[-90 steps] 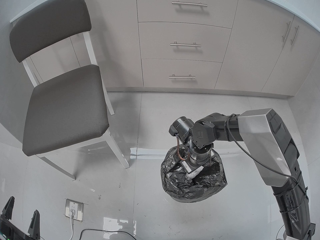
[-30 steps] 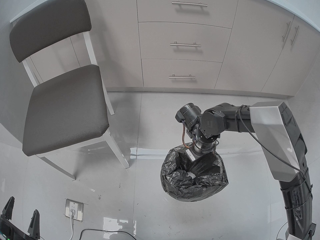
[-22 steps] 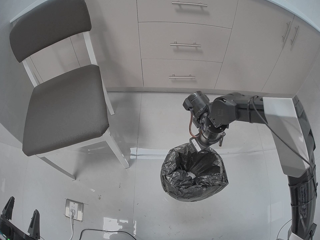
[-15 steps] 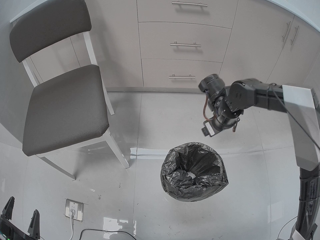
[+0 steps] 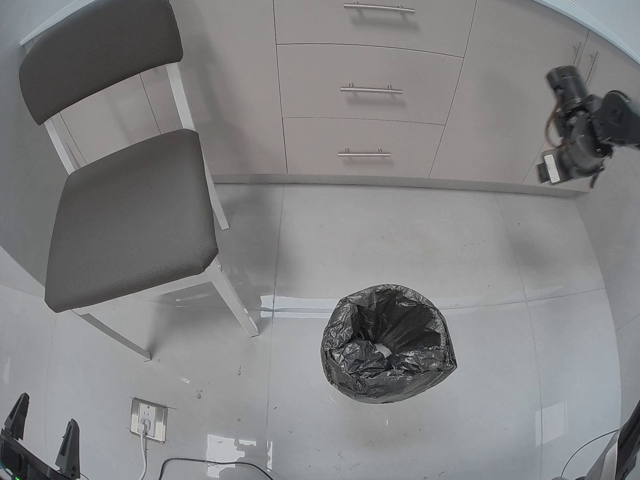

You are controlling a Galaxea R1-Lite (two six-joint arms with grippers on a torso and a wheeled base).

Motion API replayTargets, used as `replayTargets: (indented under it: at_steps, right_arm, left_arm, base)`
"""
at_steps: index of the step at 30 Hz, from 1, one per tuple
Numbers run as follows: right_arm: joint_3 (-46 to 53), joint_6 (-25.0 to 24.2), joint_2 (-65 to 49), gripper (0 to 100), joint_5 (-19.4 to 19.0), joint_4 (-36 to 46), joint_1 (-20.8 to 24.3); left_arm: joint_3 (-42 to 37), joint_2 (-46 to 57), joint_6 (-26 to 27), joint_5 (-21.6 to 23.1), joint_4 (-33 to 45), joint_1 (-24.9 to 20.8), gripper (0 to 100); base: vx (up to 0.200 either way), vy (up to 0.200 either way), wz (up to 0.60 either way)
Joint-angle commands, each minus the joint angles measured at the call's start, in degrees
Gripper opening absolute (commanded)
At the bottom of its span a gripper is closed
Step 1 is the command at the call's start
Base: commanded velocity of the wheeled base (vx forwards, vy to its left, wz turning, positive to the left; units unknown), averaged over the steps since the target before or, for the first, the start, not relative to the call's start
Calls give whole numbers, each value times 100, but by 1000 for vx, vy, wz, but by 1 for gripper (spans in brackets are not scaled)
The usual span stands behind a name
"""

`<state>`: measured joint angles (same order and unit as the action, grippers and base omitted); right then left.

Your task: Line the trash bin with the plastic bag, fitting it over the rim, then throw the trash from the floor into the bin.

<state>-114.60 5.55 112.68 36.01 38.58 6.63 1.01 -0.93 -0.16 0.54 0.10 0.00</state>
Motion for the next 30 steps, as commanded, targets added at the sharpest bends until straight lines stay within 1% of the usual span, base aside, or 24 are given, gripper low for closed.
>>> replayTargets:
  at_steps: [1, 2, 3, 4, 6, 7, 8, 10, 12, 14, 16, 18, 19, 20, 21, 22, 23, 24, 25, 26, 27, 30]
  right_arm:
    - [1, 166, -1661, 100, -182, 387, -1331]
    - [1, 166, -1934, 100, -305, 607, -1445]
    - [1, 166, -1978, 100, -314, 642, -1454]
    - [1, 175, -2531, 100, -463, 1222, -1472]
    - [1, 219, -3129, 100, -578, 2048, -1463]
    - [1, 245, -3349, 100, -648, 2364, -1472]
    - [1, 254, -3393, 100, -666, 2435, -1472]
    - [1, 544, -4245, 100, -1175, 3612, -1481]
    - [1, 658, -4746, 100, -1474, 4184, -1481]
    - [1, 649, -5159, 100, -1641, 4632, -1472]
    - [1, 685, -5722, 100, -1931, 5071, -1445]
    - [1, 702, -6284, 100, -2344, 5089, -1445]
    - [1, 702, -6284, 100, -2344, 5089, -1445]
    - [1, 746, -6952, 100, -2608, 5036, -1419]
    - [1, 755, -7005, 100, -2608, 5027, -1419]
    - [1, 843, -7717, 100, -2687, 5019, -1437]
    - [1, 887, -8069, 100, -2687, 5010, -1472]
    - [1, 887, -8069, 100, -2687, 5010, -1472]
    - [1, 1036, -8895, 100, -2722, 4931, -1481]
    - [1, 1036, -8895, 100, -2722, 4931, -1481]
    - [1, 1194, -9633, 100, -2801, 4562, -1489]
    - [1, 1326, -10345, 100, -2810, 3779, -1463]
  left_arm:
    - [-101, 93, -2, -1, -1, 0, 100]
    - [-101, 93, -2, -1, -1, 0, 100]
    - [-101, 93, -2, -1, -1, 0, 100]
    - [-101, 93, -2, -1, -1, 0, 100]
    - [-101, 93, -2, -1, -1, 0, 100]
    - [-101, 93, -2, -1, -1, 0, 100]
    - [-101, 93, -2, -1, -1, 0, 100]
    - [-101, 93, -2, -1, -1, 0, 100]
    - [-101, 93, -2, -1, -1, 0, 100]
    - [-101, 93, -2, -1, -1, 0, 100]
    - [-101, 93, -2, -1, -1, 0, 100]
    - [-101, 93, -2, -1, -1, 0, 100]
    - [-101, 93, -2, -1, -1, 0, 100]
    - [-101, 93, -2, -1, -1, 0, 100]
    - [-101, 93, -2, -1, -1, 0, 100]
    - [-101, 93, -2, -1, -1, 0, 100]
    - [-101, 93, -2, -1, -1, 0, 100]
    - [-101, 93, -2, -1, -1, 0, 100]
    - [-101, 93, -2, -1, -1, 0, 100]
    - [-101, 93, -2, -1, -1, 0, 100]
    - [-101, 93, -2, -1, -1, 0, 100]
    - [-101, 93, -2, -1, -1, 0, 100]
  base:
    - [0, 0, 0]
    - [0, 0, 0]
    - [0, 0, 0]
    - [0, 0, 0]
    - [0, 0, 0]
    - [0, 0, 0]
    - [0, 0, 0]
    - [0, 0, 0]
    - [0, 0, 0]
    - [0, 0, 0]
    - [0, 0, 0]
    - [0, 0, 0]
    - [0, 0, 0]
    - [0, 0, 0]
    - [0, 0, 0]
    - [0, 0, 0]
    - [0, 0, 0]
    - [0, 0, 0]
    - [0, 0, 0]
    - [0, 0, 0]
    - [0, 0, 0]
    - [0, 0, 0]
